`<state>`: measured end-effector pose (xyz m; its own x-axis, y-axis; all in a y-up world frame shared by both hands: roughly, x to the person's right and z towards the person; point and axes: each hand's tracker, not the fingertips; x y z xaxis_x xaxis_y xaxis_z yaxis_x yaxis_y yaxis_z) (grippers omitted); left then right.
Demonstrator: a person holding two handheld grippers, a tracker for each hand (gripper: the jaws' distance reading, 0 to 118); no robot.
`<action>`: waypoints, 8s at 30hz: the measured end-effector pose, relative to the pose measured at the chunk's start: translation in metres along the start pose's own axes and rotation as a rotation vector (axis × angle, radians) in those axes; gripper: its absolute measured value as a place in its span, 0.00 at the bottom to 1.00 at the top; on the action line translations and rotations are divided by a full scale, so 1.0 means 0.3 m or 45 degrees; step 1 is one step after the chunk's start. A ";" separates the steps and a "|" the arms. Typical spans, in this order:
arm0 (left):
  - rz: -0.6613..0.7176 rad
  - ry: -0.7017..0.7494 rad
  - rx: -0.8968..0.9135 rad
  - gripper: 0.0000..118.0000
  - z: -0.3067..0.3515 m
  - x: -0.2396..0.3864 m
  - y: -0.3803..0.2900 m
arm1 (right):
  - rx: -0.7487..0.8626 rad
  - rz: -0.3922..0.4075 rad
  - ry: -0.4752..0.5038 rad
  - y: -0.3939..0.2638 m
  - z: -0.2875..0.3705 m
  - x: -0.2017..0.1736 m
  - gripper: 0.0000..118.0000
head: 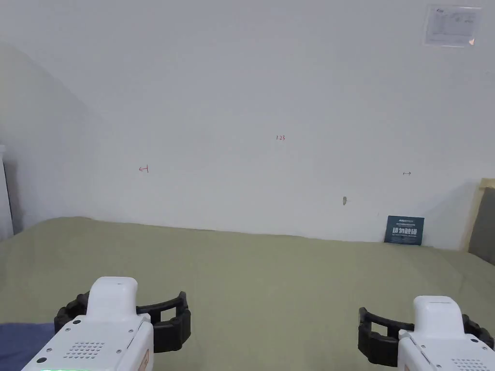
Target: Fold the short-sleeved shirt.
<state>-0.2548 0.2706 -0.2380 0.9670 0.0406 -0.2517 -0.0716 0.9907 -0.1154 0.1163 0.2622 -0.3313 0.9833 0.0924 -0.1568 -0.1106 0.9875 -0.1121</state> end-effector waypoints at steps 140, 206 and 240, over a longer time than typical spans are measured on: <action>-0.060 0.022 0.045 0.69 0.029 -0.020 -0.016 | -0.057 0.032 0.029 0.009 0.023 0.015 0.22; 0.300 -0.048 -1.596 0.03 -1.047 -1.055 -0.299 | -0.435 0.191 0.787 -0.200 -0.458 -1.161 0.00; 0.130 -0.410 -1.095 0.03 -0.949 -0.543 0.232 | -0.524 0.122 0.400 -0.197 -0.391 -0.630 0.00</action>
<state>-0.4870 0.2959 -0.4786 0.9582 0.2840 -0.0351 -0.1924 0.5484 -0.8138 -0.0799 0.1713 -0.4102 0.8822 0.0745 -0.4649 -0.3075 0.8389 -0.4490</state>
